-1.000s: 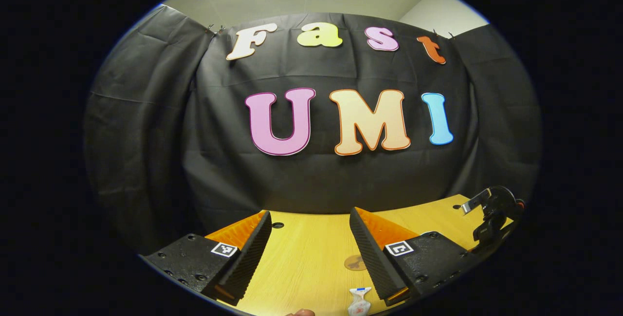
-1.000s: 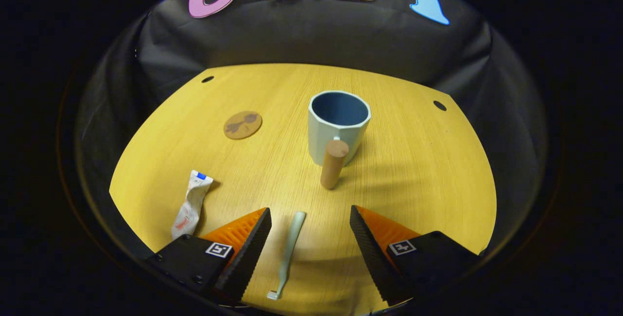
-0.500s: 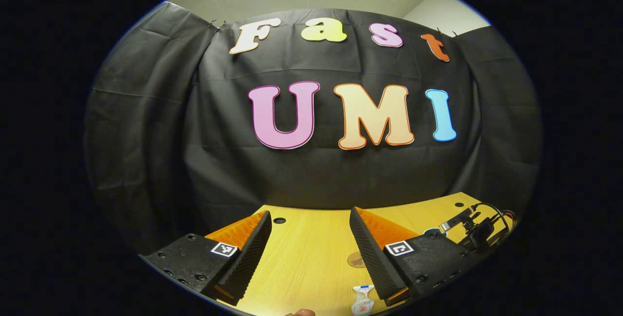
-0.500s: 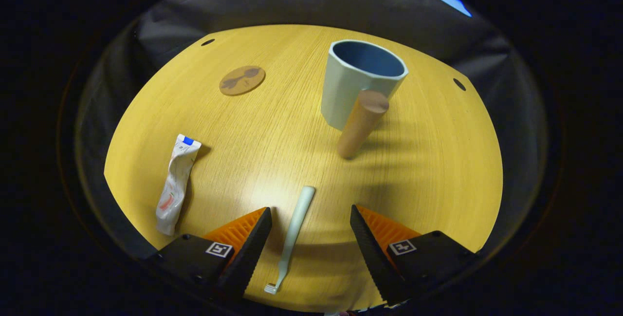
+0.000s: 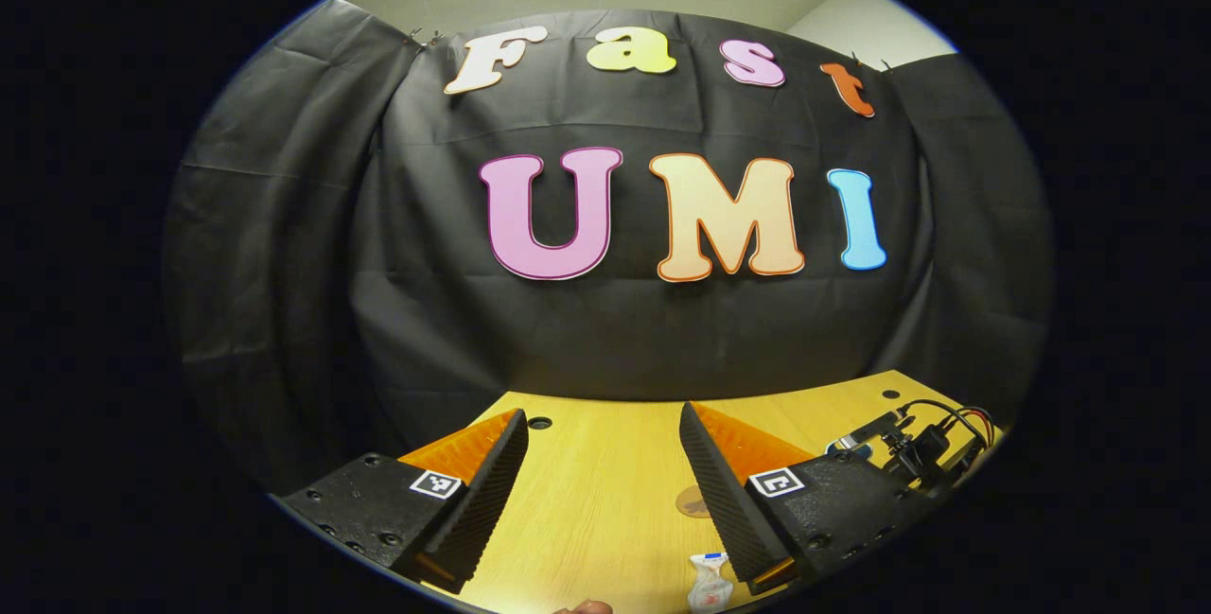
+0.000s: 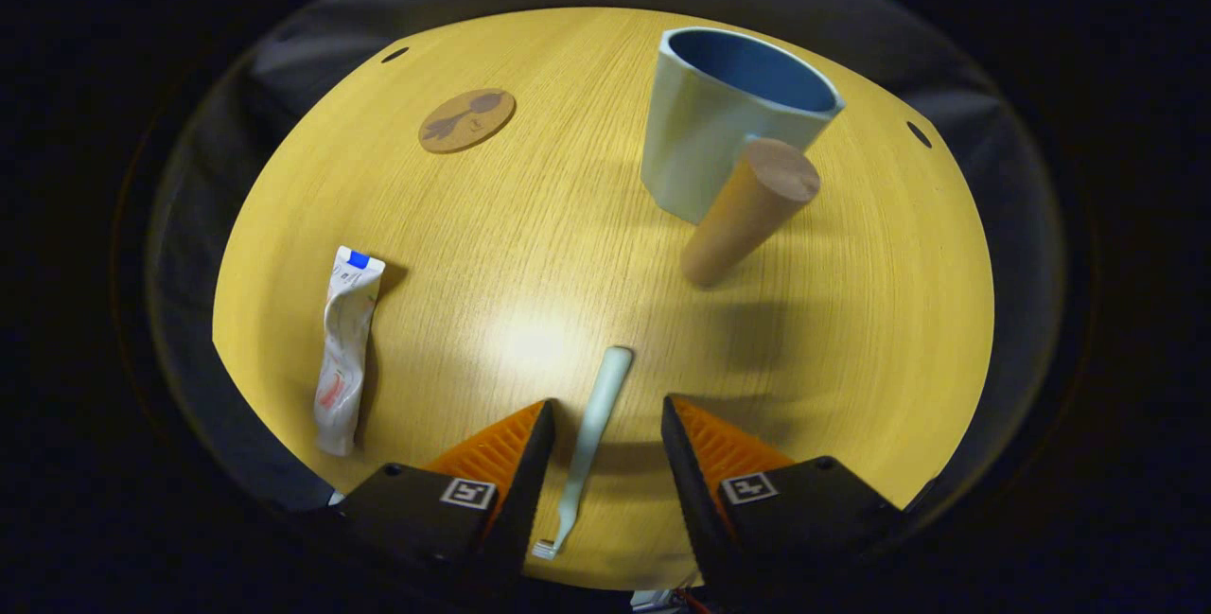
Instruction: Put the toothbrush and toothpaste on the desktop into the cup, then pick up the cup and place it on the coaster on the desktop.
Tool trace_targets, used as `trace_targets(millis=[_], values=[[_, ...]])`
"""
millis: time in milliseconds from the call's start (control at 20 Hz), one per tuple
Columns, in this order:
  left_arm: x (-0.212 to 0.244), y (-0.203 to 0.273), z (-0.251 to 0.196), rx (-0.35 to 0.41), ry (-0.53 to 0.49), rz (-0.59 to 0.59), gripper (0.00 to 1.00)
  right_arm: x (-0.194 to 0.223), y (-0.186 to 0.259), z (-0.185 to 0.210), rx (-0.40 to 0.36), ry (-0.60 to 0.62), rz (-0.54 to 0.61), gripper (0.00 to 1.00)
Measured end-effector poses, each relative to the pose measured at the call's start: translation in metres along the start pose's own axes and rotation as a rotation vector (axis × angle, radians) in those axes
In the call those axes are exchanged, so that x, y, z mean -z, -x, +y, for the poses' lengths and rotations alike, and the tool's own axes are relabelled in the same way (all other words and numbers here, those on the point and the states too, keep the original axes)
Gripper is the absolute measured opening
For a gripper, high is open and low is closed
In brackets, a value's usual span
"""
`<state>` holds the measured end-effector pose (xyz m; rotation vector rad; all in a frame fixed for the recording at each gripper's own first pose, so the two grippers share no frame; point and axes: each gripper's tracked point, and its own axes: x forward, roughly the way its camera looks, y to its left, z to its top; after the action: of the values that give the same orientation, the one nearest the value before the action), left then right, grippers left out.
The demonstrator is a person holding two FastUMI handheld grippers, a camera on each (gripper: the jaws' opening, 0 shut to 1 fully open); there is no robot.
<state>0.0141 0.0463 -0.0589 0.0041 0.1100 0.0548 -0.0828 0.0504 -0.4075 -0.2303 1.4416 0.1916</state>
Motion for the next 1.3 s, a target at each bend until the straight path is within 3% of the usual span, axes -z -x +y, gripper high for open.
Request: trace_targets(millis=[50,150,600,1300], values=[[0.002,-0.001,-0.002,0.008,0.002,0.004,0.94,-0.001,0.001,0.003,-0.006,0.005,-0.008,0.5],[0.007,-0.004,-0.009,0.032,0.012,0.021,0.94,-0.001,0.002,0.004,-0.005,0.021,-0.015,0.21],[0.09,-0.002,-0.066,0.224,-0.014,0.252,0.94,-0.002,0.004,0.004,-0.028,0.011,-0.041,0.2],[0.241,0.024,-0.116,0.353,-0.088,0.693,0.95,-0.003,0.005,0.005,-0.04,0.046,-0.087,0.23]])
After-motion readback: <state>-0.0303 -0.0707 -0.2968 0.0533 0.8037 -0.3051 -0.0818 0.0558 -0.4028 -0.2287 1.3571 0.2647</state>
